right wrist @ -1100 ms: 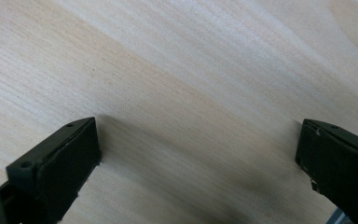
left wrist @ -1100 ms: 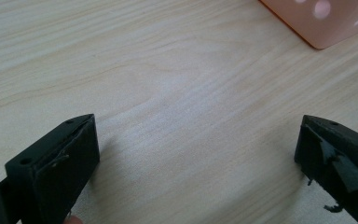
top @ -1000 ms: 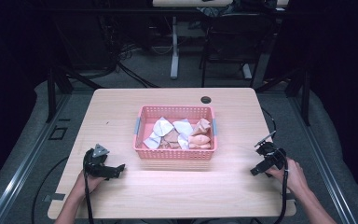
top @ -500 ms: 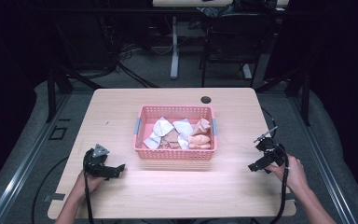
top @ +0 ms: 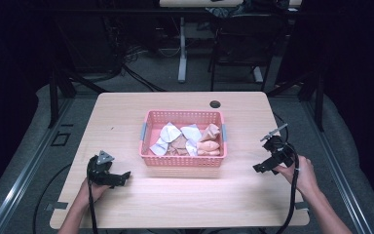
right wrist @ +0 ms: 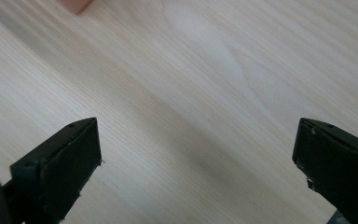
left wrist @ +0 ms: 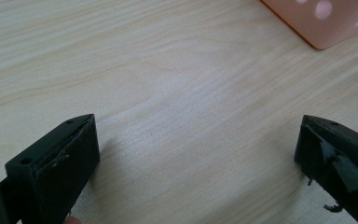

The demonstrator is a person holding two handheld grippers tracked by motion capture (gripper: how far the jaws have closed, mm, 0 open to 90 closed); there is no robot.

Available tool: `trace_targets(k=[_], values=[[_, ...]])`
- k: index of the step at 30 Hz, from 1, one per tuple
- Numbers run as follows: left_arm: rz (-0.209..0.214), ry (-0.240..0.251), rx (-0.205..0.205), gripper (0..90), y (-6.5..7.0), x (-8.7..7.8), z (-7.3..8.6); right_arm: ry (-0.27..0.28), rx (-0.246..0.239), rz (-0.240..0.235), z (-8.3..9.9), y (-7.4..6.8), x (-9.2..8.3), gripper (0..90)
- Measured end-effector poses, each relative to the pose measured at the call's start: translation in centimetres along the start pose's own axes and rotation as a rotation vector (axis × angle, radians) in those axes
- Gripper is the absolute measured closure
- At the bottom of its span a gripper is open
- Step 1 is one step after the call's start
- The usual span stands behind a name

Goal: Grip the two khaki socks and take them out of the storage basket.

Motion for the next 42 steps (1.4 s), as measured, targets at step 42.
trace_targets(k=[42], values=[[0.003,-0.002,-0.001,0.0,0.0,-0.1,0.1,0.008,-0.14,-0.164,-12.2,-13.9,2.2,9.7]])
Point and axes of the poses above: each handheld gripper's, and its own axes: x roughly forward along the jaws, z roughly out of its underside, y roughly to its right, the point moved 9 cm from there along x, roughly forward along the jaws, and after that the axes turned 15 degrees about x, right-handed, at the moved point
